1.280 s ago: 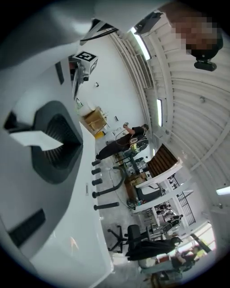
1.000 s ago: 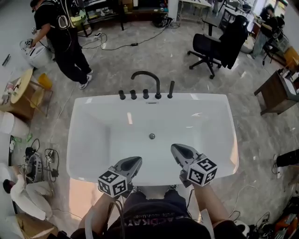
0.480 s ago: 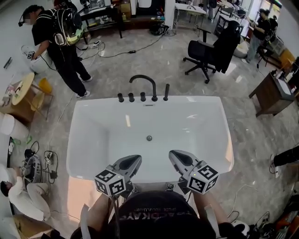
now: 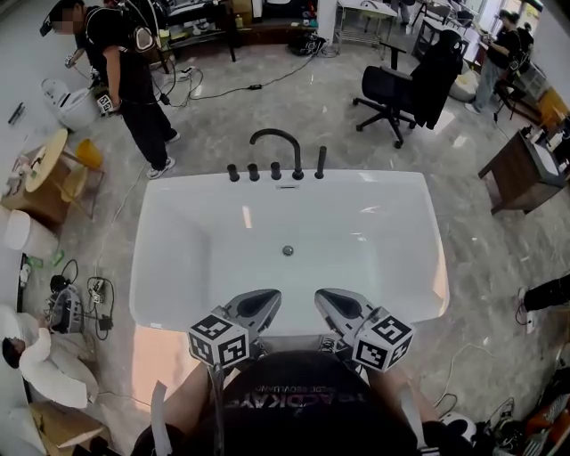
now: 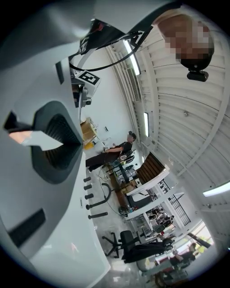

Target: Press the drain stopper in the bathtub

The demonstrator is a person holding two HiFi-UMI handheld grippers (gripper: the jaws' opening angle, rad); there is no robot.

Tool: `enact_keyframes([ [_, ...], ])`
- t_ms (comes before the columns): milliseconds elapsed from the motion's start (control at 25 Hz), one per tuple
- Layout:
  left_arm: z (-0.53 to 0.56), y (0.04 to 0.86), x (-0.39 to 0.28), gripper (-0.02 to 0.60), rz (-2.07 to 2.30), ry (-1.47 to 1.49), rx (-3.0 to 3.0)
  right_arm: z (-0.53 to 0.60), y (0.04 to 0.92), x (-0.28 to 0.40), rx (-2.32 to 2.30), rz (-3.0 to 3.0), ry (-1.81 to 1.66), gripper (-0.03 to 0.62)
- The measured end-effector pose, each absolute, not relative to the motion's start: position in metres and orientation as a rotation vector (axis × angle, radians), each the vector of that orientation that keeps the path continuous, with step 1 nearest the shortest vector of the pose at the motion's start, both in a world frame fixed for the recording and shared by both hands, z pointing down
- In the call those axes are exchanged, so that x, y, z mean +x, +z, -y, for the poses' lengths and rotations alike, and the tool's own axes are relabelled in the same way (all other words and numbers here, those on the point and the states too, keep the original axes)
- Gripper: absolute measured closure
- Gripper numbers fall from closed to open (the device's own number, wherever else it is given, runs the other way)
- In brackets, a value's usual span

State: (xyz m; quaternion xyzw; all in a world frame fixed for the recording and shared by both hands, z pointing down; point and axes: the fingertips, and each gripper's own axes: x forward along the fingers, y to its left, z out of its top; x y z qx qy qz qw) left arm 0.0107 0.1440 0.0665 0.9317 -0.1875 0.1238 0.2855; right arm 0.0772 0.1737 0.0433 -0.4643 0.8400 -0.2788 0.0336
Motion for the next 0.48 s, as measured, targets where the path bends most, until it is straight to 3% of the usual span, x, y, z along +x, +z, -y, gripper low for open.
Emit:
enact_keyframes([
  [480,-0.151,0.061,0.023,0.574,0.504,0.426,2.564,-0.184,0.042,0.058,-1.387,-2.66,-0.841,0.583],
])
